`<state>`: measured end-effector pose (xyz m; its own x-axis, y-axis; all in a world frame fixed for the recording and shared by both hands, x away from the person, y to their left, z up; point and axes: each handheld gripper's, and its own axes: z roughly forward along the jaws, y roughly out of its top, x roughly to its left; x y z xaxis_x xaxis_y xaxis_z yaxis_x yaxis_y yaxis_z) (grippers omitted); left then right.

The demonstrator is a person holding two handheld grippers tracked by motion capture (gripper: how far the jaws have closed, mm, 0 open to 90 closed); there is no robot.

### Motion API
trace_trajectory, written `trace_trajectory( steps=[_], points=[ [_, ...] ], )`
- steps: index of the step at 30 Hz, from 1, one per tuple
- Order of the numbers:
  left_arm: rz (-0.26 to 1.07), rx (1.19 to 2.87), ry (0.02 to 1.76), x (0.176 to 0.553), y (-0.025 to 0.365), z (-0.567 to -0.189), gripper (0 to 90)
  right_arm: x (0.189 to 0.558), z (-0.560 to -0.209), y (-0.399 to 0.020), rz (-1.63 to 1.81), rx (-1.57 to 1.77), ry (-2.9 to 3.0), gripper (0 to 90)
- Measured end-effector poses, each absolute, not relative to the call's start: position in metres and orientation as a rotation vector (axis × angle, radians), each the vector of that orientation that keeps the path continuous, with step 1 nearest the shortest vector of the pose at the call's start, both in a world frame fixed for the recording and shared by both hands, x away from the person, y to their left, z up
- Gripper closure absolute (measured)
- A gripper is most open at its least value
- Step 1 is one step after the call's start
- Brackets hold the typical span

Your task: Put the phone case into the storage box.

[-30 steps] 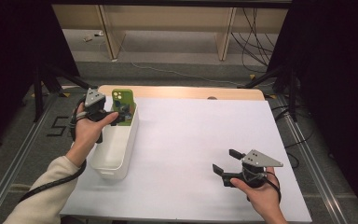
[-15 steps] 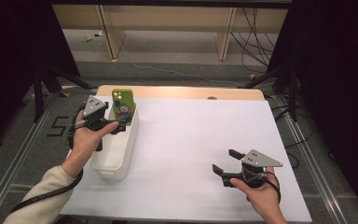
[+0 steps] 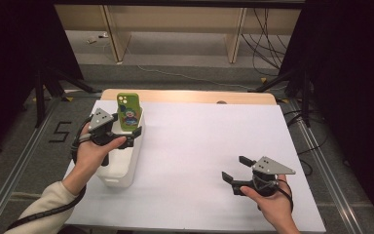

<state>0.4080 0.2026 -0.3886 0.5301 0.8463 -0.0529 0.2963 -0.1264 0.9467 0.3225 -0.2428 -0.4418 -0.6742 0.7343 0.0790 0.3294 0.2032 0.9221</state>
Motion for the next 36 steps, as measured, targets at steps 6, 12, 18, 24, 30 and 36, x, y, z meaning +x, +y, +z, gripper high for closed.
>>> trace_trajectory(
  steps=[6, 12, 18, 24, 30, 36],
  points=[
    [0.613, 1.69, 0.963, 0.4, 0.201, -0.39, 0.7, 0.322, -0.442, -0.243, 1.462, 0.995, 2.108, 15.9],
    [0.611, 1.699, 0.949, 0.393, 0.2, -0.391, 0.8, 0.322, -0.442, -0.243, 1.462, 0.995, 2.108, 15.9],
    [0.601, 1.707, 0.93, 0.386, 0.199, -0.392, 0.8, 0.323, -0.442, -0.243, 1.464, 0.989, 2.11, 15.9],
    [0.585, 1.712, 0.897, 0.378, 0.197, -0.392, 1.2, 0.323, -0.442, -0.243, 1.463, 0.989, 2.11, 15.9],
    [0.57, 1.716, 0.876, 0.369, 0.196, -0.395, 2.0, 0.322, -0.442, -0.243, 1.466, 0.992, 2.109, 15.9],
    [0.56, 1.721, 0.854, 0.361, 0.195, -0.397, 2.0, 0.322, -0.442, -0.243, 1.464, 0.99, 2.109, 15.9]
  ],
)
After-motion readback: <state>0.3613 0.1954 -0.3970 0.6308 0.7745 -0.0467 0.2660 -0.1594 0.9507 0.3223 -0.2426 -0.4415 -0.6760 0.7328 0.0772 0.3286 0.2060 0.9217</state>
